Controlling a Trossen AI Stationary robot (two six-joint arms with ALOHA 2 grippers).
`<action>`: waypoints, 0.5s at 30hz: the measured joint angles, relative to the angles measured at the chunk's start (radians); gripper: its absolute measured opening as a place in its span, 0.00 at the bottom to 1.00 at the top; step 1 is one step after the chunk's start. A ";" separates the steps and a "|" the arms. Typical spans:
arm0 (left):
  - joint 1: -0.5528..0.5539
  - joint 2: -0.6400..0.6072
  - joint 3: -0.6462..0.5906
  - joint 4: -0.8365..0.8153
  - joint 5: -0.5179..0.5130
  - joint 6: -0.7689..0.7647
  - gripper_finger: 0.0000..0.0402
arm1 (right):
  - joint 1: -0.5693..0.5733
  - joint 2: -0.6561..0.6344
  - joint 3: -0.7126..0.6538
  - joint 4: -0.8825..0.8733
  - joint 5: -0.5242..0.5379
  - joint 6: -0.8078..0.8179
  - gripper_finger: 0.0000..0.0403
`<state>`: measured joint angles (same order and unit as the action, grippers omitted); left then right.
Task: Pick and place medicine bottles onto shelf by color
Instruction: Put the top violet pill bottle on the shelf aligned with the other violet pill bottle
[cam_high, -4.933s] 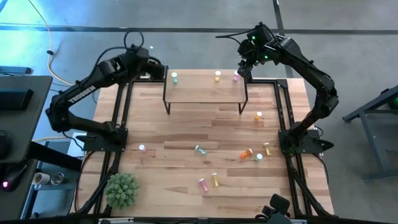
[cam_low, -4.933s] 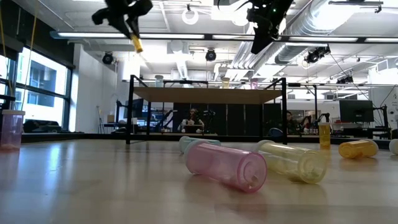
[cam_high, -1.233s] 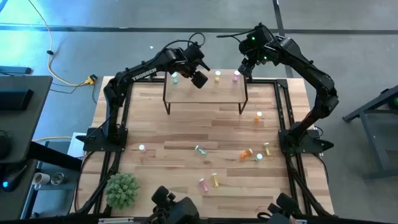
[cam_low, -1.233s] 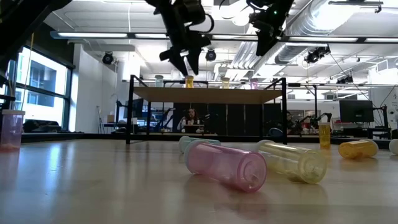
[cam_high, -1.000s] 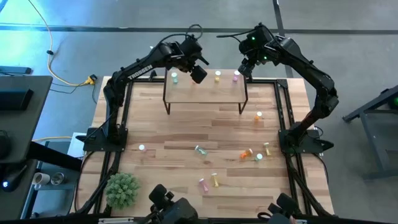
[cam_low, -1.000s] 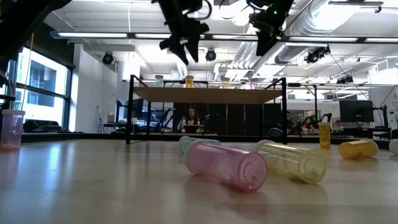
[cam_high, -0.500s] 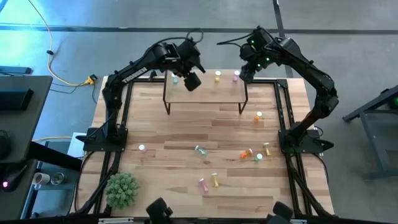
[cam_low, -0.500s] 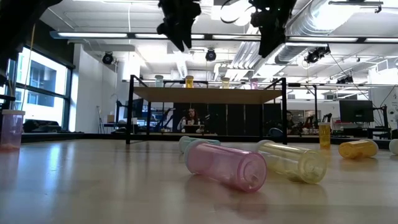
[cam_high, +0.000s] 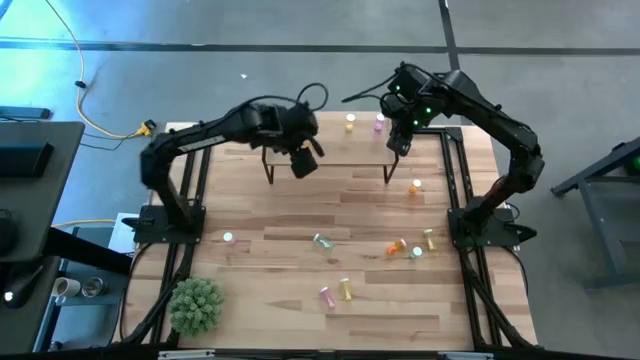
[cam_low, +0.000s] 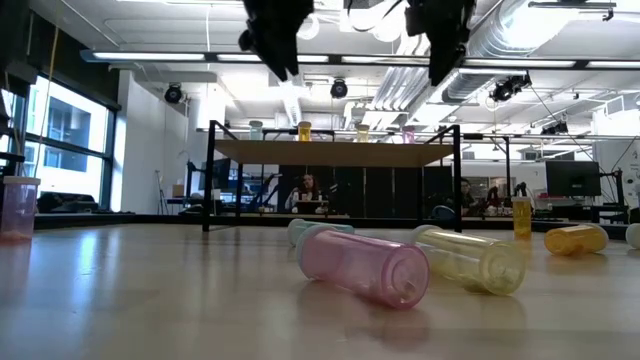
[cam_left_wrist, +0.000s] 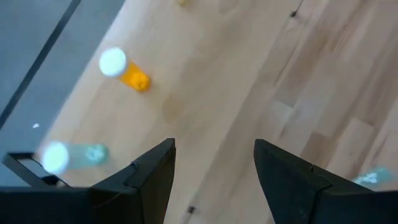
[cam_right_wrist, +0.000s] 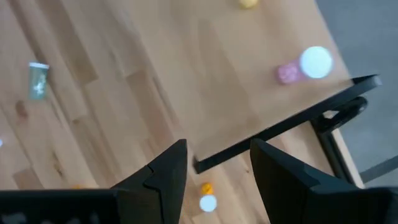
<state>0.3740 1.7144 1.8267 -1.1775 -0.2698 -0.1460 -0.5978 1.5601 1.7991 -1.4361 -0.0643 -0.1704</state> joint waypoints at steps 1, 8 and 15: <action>-0.012 -0.032 -0.047 0.024 -0.003 -0.017 0.51 | 0.011 -0.016 -0.024 0.006 0.000 0.009 0.42; -0.109 -0.223 -0.327 0.231 -0.016 -0.114 0.51 | 0.083 -0.205 -0.307 0.149 0.026 0.094 0.42; -0.203 -0.341 -0.522 0.371 -0.132 -0.191 0.51 | 0.158 -0.392 -0.510 0.222 0.033 0.247 0.42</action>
<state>0.1713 1.3733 1.3042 -0.8065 -0.4018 -0.3365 -0.4400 1.1683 1.2887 -1.2137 -0.0316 0.0770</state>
